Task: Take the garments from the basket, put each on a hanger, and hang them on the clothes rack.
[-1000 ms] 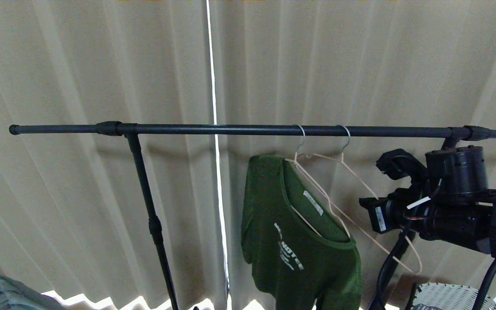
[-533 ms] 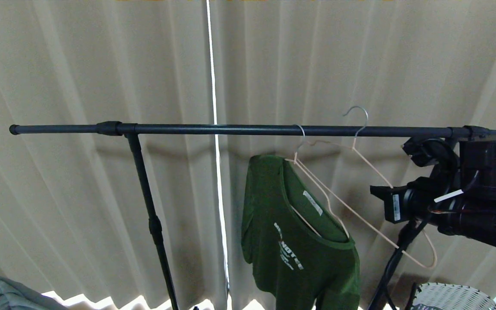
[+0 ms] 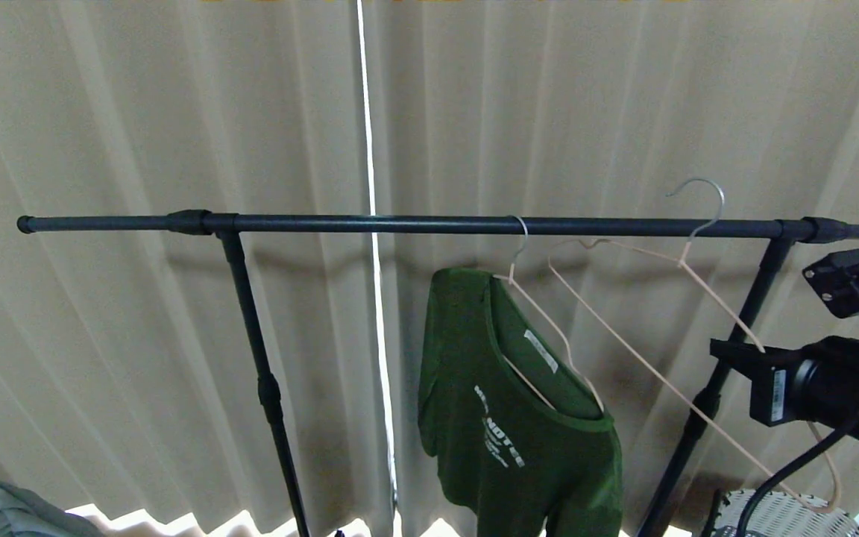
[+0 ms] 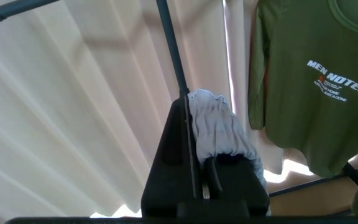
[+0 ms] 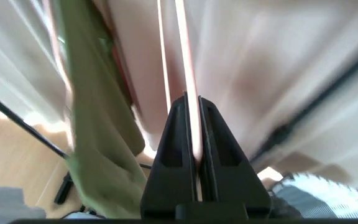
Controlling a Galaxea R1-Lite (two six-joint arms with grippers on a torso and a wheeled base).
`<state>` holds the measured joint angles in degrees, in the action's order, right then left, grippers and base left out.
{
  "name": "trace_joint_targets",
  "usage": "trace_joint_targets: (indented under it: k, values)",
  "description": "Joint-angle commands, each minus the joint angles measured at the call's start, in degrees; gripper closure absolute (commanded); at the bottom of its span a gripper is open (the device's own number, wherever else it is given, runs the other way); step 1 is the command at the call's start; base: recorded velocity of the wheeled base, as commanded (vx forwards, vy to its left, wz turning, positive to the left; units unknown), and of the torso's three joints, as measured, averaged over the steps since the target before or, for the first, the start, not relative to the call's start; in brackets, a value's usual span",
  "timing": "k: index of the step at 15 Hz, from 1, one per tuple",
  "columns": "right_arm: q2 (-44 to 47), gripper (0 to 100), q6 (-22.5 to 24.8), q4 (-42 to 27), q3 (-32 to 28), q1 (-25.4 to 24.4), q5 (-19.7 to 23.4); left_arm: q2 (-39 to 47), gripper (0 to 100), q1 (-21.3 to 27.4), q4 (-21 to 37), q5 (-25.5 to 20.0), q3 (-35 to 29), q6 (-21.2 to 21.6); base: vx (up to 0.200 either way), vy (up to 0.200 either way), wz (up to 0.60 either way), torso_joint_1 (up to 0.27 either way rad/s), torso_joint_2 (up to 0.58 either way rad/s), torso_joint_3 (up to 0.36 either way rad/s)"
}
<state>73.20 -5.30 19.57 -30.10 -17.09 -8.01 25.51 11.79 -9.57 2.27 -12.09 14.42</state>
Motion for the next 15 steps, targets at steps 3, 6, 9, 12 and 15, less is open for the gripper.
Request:
trace_joint_targets:
  k: [3,6,9,12,15]
  values:
    - [-6.58,100,0.03,-0.05,2.94,0.83,-0.08,0.15,100,-0.01,-0.01,0.02,0.05,-0.01,-0.200,0.000,0.00,0.004,0.01,0.002]
    - [-8.08,100,0.03,-0.14,4.26,1.01,-0.08,0.06,100,-0.01,-0.01,0.02,0.05,-0.01,-0.200,0.000,0.00,-0.004,0.00,0.004]
    - [-9.13,100,0.21,-0.23,4.87,1.71,-0.08,0.15,100,-0.01,0.08,0.02,0.14,-0.01,-0.200,0.000,0.00,0.002,0.00,0.001]
    - [-9.31,100,0.21,-0.23,4.96,1.71,-0.08,0.15,100,-0.01,0.17,0.02,0.14,-0.01,-0.200,0.000,0.00,0.002,0.00,0.002]
    - [-9.31,100,0.21,-0.23,5.05,1.71,-0.08,0.15,100,-0.01,0.25,0.02,0.58,-0.01,-0.067,0.000,0.00,-0.001,0.00,0.001]
